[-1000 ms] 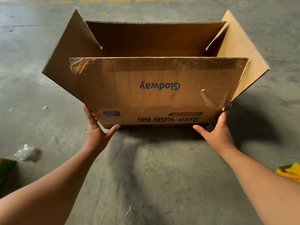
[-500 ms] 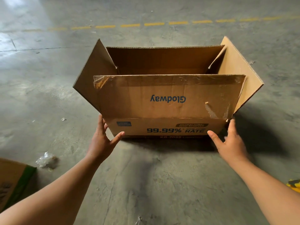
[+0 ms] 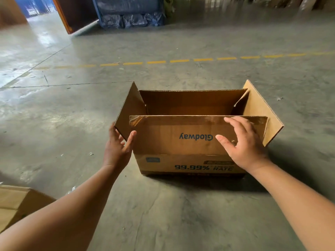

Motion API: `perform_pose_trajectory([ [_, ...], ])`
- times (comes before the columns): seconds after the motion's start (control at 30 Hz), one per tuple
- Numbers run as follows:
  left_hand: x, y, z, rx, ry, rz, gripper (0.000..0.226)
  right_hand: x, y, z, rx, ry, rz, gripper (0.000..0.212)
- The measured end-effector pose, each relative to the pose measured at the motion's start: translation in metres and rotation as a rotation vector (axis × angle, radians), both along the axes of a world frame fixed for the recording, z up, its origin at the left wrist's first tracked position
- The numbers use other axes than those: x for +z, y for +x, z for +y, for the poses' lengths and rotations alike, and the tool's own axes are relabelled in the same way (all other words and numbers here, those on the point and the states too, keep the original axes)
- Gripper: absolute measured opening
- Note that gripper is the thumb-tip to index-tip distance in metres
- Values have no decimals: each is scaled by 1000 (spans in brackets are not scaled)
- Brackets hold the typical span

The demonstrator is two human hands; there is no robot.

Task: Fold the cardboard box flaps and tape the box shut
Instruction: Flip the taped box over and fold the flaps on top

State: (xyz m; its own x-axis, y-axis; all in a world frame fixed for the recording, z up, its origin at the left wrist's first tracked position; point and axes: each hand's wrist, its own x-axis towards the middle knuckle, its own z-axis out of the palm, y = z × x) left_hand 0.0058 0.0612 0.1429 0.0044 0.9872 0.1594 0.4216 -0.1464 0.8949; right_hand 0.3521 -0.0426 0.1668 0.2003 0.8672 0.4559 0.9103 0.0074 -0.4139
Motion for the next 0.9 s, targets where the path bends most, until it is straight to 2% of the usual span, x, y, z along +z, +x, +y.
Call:
perform_pose_trajectory([
  [0.07, 7, 4, 2, 51, 16, 27, 67, 14, -12, 21, 49, -97, -85, 59],
  [0.2, 8, 5, 3, 56, 24, 6, 75, 26, -33, 58, 128, -316, -238, 67],
  [0.27, 6, 6, 3, 31, 2, 4, 69, 28, -43, 73, 139, -424, -259, 69],
  [0.33, 5, 4, 2, 16, -8, 5, 73, 35, -53, 79, 117, -487, -245, 66],
  [0.4, 7, 2, 4, -1, -29, -1, 77, 47, -62, 75, 70, -493, -217, 58],
  [0.47, 12, 0, 8, -15, -22, 18, 70, 55, -65, 67, 49, -463, -221, 49],
  [0.6, 19, -3, 12, -62, 55, 48, 74, 63, -60, 55, 137, -452, -170, 32],
  [0.67, 18, -6, 12, -99, 77, 67, 74, 62, -56, 51, 208, -460, -163, 29],
  [0.8, 21, -10, 5, -131, 64, 118, 95, 62, -56, 44, 314, -505, -144, 31],
  [0.9, 28, -14, 0, -189, 46, 170, 98, 68, -58, 40, 343, -562, -105, 27],
])
